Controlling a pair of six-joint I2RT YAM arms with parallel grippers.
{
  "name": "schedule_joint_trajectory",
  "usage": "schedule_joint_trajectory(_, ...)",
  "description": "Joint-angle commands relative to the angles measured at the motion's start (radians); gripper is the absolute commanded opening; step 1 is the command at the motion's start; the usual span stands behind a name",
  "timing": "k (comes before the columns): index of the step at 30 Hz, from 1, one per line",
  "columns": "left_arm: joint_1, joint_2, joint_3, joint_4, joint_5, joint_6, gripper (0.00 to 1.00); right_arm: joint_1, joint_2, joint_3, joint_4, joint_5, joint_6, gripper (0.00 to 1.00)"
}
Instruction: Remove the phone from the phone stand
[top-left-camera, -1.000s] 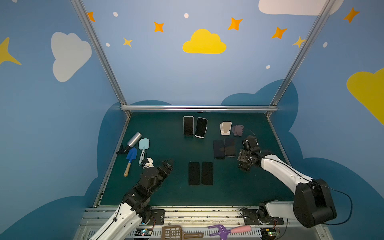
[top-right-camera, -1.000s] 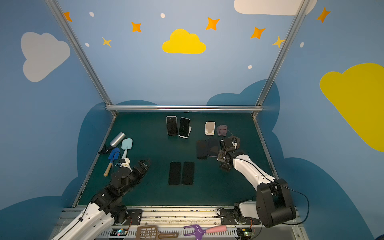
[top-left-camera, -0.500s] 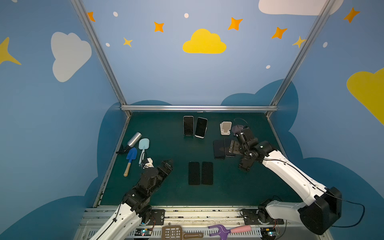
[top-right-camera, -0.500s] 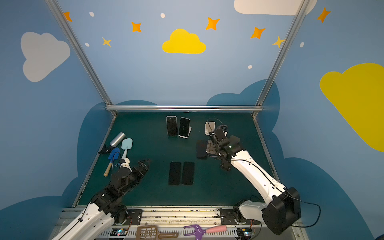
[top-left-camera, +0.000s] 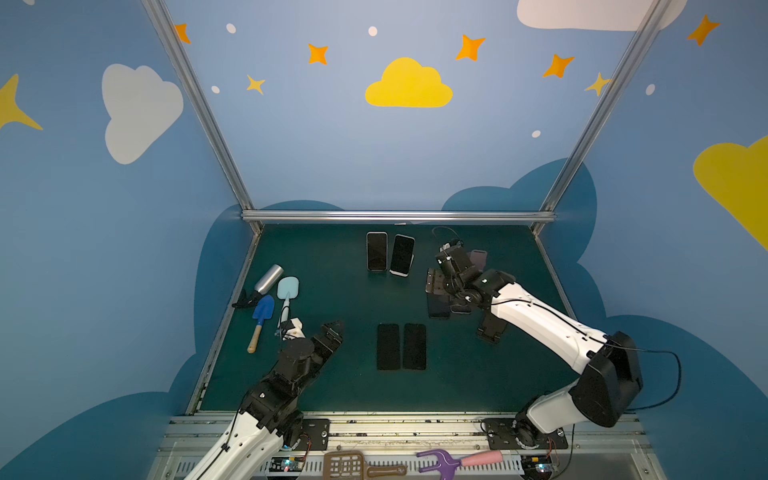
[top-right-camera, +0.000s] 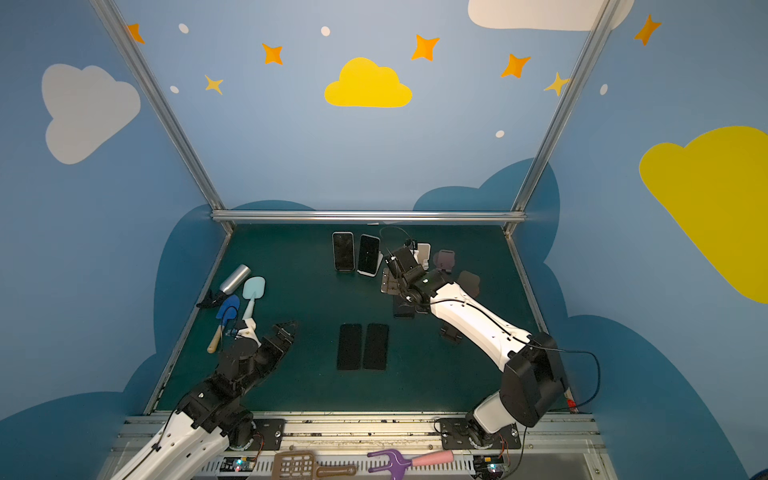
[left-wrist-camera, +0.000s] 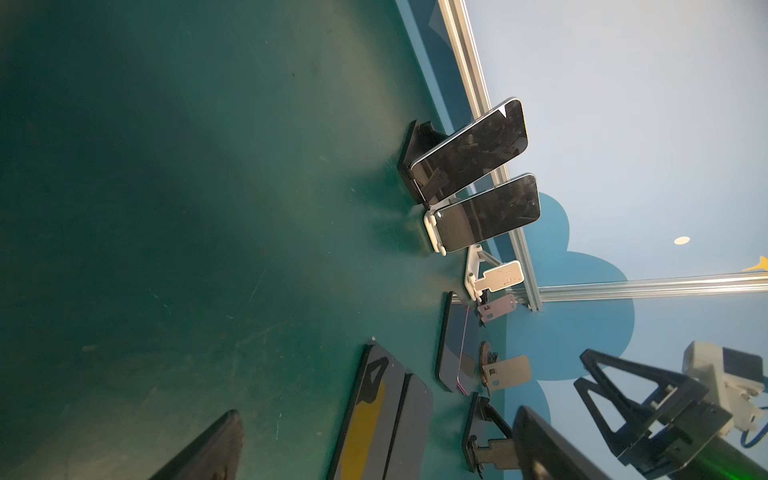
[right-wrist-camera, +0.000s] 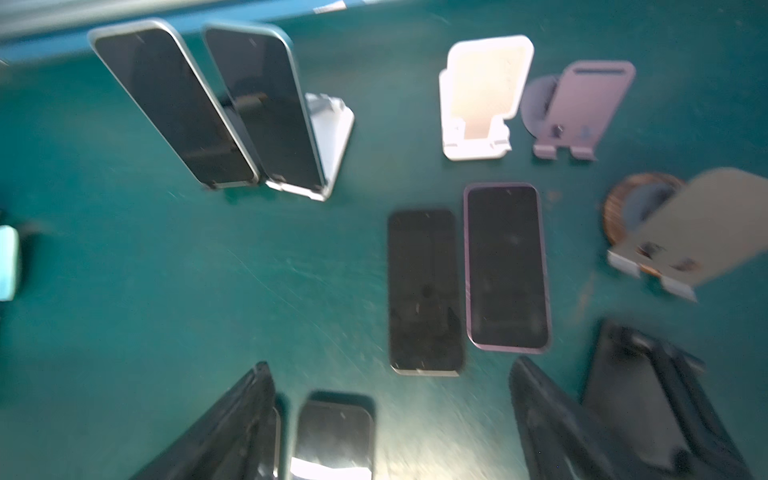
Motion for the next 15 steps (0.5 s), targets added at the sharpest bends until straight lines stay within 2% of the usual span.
schedule_joint_trajectory(1,0.004,-0.009,0.030,-0.031,-0.018,0.017,1.00,0.014,0.049,0.030,0.108,0.018,-0.007,0.89)
schedule_joint_trajectory(6,0.004,-0.013,0.036,-0.046,-0.018,0.023,1.00,0.022,0.131,0.048,0.236,0.063,-0.012,0.91)
schedule_joint_trajectory(15,0.004,-0.039,0.016,-0.055,-0.027,0.022,1.00,0.021,0.354,0.259,0.230,0.125,-0.057,0.94)
